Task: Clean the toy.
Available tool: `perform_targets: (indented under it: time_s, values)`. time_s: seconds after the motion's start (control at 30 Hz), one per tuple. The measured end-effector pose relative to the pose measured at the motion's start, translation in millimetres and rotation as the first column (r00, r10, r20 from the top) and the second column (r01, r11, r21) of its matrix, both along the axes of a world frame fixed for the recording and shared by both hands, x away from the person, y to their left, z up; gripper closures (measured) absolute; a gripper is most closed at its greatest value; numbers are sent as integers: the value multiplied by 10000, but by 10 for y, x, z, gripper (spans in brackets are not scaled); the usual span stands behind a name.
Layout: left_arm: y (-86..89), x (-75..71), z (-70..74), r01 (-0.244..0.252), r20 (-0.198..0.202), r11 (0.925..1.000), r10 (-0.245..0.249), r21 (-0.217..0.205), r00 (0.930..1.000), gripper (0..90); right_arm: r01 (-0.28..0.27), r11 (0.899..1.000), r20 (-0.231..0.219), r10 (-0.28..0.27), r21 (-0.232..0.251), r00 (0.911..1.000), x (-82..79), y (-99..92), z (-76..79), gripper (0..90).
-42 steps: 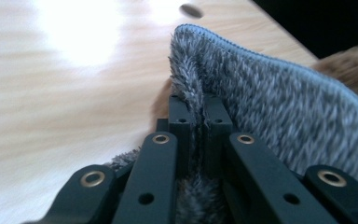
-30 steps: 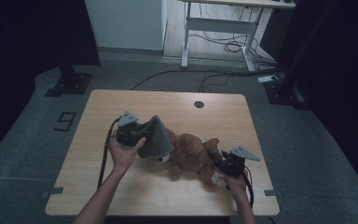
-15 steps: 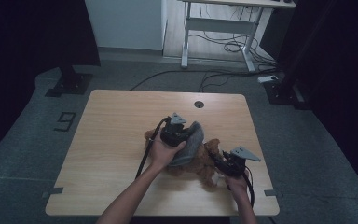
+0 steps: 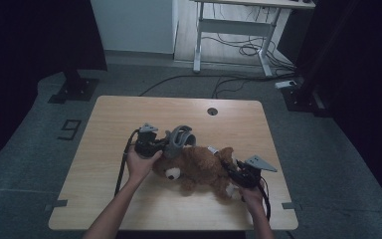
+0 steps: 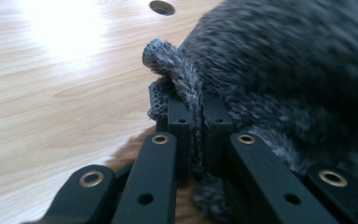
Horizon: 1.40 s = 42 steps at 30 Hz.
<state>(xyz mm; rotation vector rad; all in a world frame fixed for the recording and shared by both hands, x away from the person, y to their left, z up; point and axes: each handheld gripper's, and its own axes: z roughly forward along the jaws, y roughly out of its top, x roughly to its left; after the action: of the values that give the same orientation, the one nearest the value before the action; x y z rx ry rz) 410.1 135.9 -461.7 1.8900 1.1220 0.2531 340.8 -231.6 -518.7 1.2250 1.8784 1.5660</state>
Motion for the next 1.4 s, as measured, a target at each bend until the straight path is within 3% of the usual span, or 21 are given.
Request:
perform_targets:
  time_s: [0.27,0.37,0.5,0.6,0.7,0.8,0.93,1.0,1.07,1.13,1.17,1.3,1.4]
  values:
    - [254,17,-39,-501,-273,9987,502,22,9984,840,42,9999,109,-40,-158,9999,44,29,15,606]
    - [298,4,30,-512,-57,9985,511,-182,9987,841,79,9997,177,-74,-243,9998,99,57,40,607]
    - [231,12,248,-231,430,9983,255,-544,9987,842,110,9992,282,-100,-374,9996,197,106,72,610]
    - [39,67,475,259,704,9974,-211,-677,9973,841,18,9994,400,-4,-347,9992,222,134,75,614]
    - [-272,88,680,938,967,9918,-853,-873,9917,841,-14,9993,435,31,-382,9991,202,136,74,613]
    - [-667,34,793,1828,1166,9789,-1717,-919,9782,841,-40,9996,453,53,-281,9990,178,119,58,614]
    - [-1171,-49,817,2703,1171,9595,-2602,-797,9584,838,-27,9998,469,37,-198,9989,159,117,42,614]
    - [-1379,-54,792,2952,1068,9531,-2872,-673,9519,837,-27,9998,471,37,-222,9989,146,120,43,614]
    - [-1558,-44,714,3090,691,9501,-3057,-430,9496,836,-20,9997,501,33,-253,9987,133,120,44,614]
    - [-1696,-34,588,2994,369,9529,-3013,490,9528,836,-28,9996,536,44,-294,9986,122,115,45,614]
    - [-1727,-23,520,2985,198,9505,-3012,864,9534,837,-38,9996,516,53,-289,9987,116,111,44,614]
    - [-1677,-3,372,2650,-62,9531,-2670,1466,9637,843,-57,9994,353,70,-354,9994,113,97,12,613]
    - [-1600,-21,305,2471,-203,9430,-2489,2229,9683,847,16,9997,420,-6,-250,9991,109,91,21,613]
